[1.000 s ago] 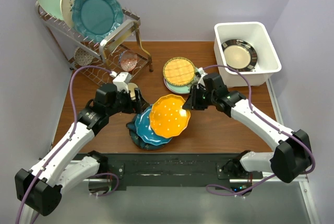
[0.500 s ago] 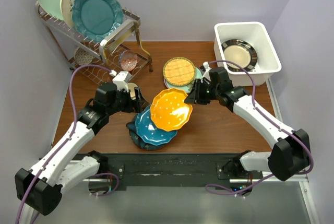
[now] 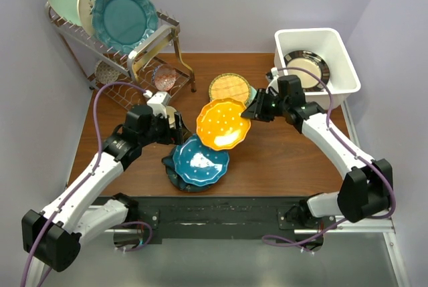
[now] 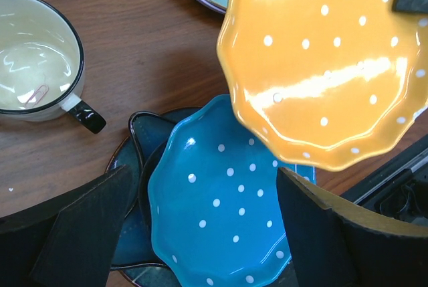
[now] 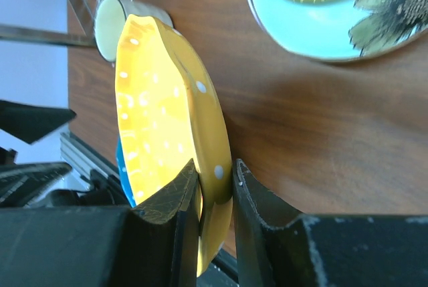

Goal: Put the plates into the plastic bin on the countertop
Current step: Pick up the plate from the corner of the board, then place the plate in the plastic bin.

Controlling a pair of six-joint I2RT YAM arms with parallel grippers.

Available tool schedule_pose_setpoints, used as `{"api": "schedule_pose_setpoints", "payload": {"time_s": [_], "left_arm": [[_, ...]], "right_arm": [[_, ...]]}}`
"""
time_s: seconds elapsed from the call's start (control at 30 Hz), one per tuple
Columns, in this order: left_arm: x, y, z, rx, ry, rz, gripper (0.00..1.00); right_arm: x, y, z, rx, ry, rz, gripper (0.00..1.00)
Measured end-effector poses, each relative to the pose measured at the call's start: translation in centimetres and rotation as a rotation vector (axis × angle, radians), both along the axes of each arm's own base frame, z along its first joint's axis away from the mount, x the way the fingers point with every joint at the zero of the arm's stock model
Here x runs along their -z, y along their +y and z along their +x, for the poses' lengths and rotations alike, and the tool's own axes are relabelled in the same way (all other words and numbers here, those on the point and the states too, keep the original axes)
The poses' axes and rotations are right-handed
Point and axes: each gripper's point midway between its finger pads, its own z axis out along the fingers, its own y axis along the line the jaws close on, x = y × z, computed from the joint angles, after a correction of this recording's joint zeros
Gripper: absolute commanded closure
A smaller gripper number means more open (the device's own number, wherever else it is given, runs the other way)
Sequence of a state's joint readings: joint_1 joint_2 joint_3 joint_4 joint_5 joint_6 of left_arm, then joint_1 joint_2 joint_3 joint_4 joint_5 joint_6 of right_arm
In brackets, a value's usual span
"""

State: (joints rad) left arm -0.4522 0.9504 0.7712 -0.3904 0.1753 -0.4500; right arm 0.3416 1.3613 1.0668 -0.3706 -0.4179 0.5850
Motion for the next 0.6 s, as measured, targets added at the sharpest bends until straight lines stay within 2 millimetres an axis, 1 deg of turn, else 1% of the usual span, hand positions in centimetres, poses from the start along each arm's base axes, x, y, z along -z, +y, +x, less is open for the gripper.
{"api": "schedule_pose_setpoints", "payload": {"time_s": [0.2, 0.33, 0.6], "left_arm": [[0.0, 0.0, 0.0, 0.001, 0.000, 0.001, 0.07], [0.0, 0.0, 0.0, 0.001, -0.001, 0.001, 0.07], [0.2, -0.1, -0.1, 0.014, 0.004, 0.003, 0.07]], "right_arm": [[-1.5, -0.7, 1.8, 0.026, -0.027, 0.032, 1.00], [-1.8, -1.3, 2.8, 0.049, -0.033, 0.050, 1.00], [-2.4, -3.7, 4.8, 0.150, -0.030, 0.085, 1.00]]}}
